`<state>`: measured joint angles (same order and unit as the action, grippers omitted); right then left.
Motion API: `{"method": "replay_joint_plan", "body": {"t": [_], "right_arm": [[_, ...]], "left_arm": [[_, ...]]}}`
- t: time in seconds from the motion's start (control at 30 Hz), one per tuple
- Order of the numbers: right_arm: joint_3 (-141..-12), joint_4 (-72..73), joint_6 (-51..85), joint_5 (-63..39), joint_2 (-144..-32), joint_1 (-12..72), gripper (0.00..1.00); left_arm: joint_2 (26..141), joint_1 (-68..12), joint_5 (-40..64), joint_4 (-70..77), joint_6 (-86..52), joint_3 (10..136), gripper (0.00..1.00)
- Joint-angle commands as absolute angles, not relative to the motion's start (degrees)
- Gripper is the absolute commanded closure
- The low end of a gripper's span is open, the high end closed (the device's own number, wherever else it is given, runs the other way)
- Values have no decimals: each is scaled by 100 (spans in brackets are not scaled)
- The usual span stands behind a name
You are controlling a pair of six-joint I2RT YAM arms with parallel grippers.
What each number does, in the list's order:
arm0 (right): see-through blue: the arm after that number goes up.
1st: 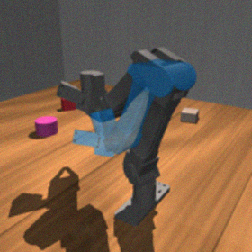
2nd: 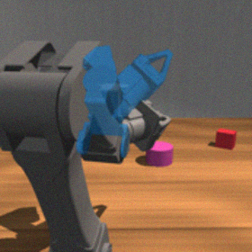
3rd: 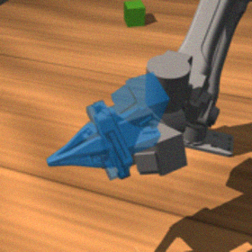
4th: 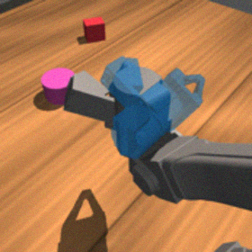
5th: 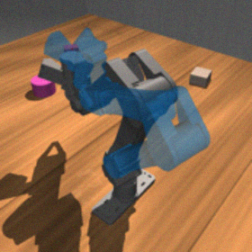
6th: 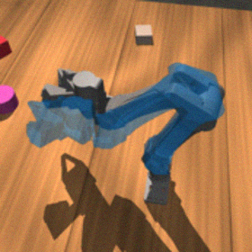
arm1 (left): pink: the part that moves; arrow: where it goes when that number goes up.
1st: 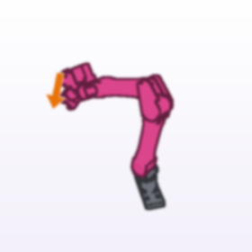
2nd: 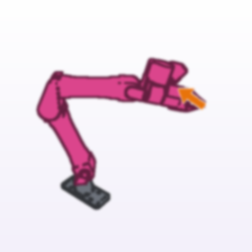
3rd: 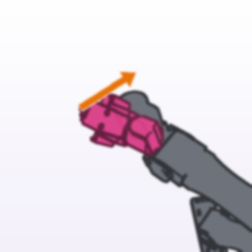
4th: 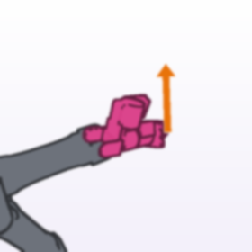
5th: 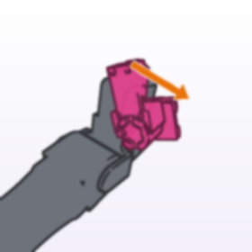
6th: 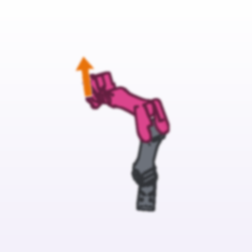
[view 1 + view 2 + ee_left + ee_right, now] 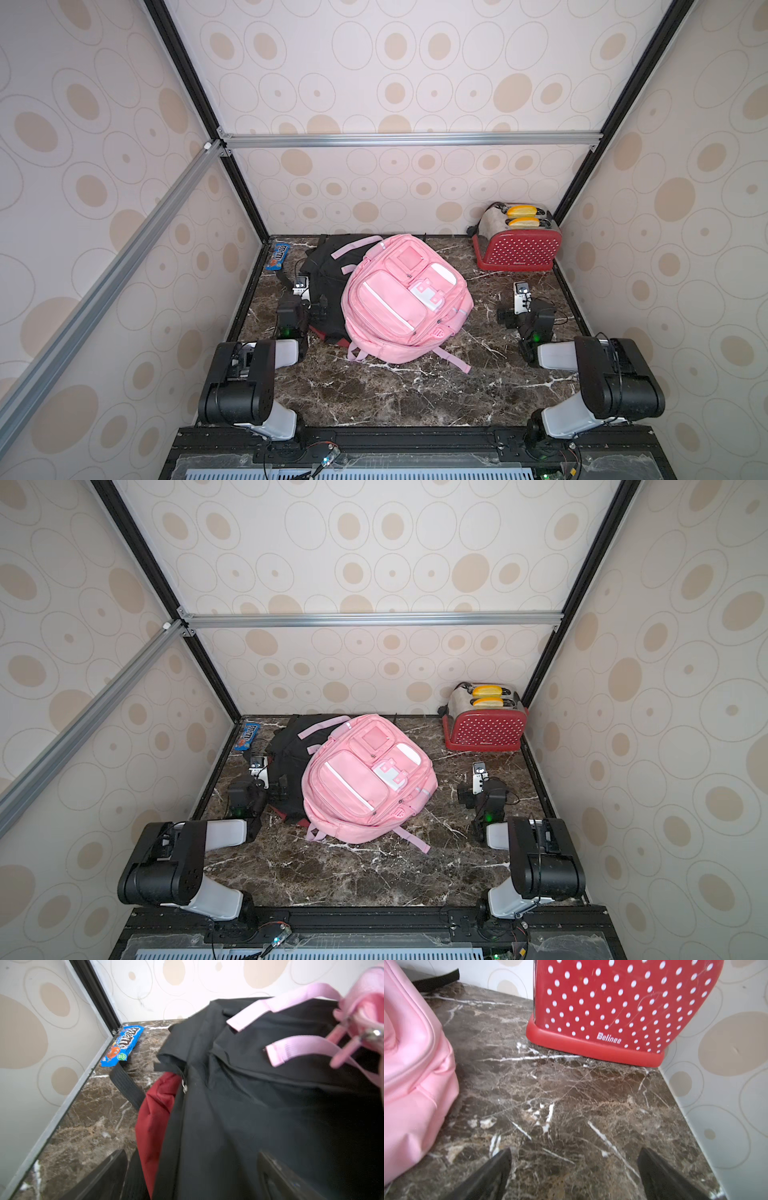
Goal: Zip up the backpack
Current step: Reset both arms
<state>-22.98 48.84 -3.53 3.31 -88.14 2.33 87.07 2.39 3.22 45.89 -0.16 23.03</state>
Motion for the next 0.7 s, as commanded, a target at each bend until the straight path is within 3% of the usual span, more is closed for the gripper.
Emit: {"method": "replay_joint_plan", "body": {"t": [0.0,0.67], "right_arm": [[-2360,4636,-358,255,-8814,193,0],[-2425,4499,-332,307,-8818,190,0]], "left_arm": [[8874,339,716,5187,67,2272,1],[8806,398,654,4958,0,2338,1]]}}
